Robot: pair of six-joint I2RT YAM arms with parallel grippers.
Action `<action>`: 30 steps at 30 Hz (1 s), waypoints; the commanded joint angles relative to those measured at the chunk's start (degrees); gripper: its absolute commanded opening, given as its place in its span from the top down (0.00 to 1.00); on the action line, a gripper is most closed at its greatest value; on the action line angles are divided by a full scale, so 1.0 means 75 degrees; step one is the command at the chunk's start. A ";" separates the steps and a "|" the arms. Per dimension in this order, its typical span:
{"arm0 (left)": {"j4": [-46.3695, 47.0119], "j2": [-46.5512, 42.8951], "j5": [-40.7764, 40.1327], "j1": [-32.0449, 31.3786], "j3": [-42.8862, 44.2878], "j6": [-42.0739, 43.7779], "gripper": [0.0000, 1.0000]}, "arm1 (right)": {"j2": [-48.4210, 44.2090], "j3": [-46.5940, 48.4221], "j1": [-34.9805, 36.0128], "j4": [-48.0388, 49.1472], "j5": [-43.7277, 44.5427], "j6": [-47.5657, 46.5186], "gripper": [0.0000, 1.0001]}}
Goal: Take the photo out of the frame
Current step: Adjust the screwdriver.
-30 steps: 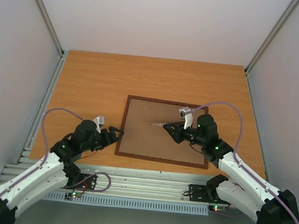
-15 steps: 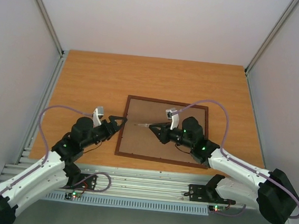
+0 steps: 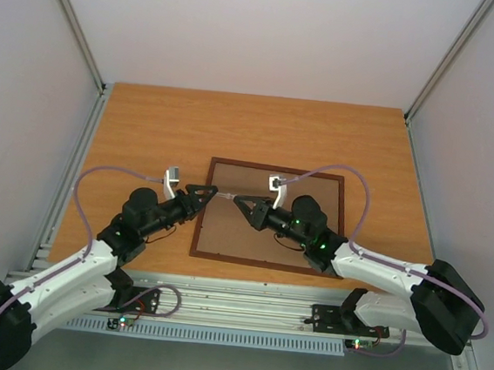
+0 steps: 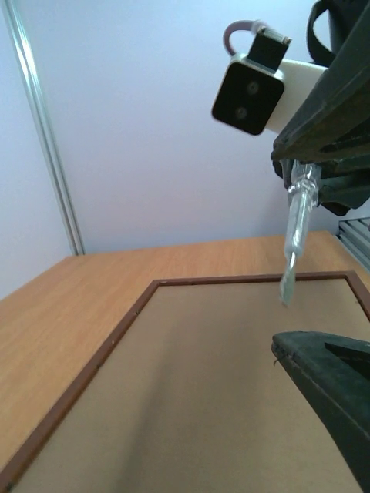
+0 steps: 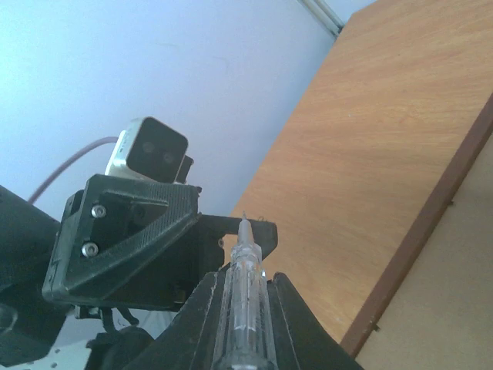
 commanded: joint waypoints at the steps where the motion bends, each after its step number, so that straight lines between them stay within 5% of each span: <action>1: 0.1484 0.0183 0.0239 -0.0014 -0.0121 -0.0103 0.46 | 0.0302 -0.0102 0.0141 0.1246 0.0017 0.0766 0.99; 18: 0.2441 -0.0455 -0.0050 -0.0027 -0.0655 -0.0388 0.98 | 0.0129 -0.0178 0.0565 0.1411 0.0022 0.1719 0.99; 24: 0.1552 -0.1155 -0.0225 -0.0028 -0.0667 -0.0279 1.00 | -0.0305 -0.0045 0.0649 0.0530 -0.0242 0.1110 0.90; 30: 0.0447 -0.1965 -0.0414 -0.0027 -0.0614 -0.0245 1.00 | -0.0823 0.0799 0.0641 -0.1920 -0.0655 -0.0369 0.76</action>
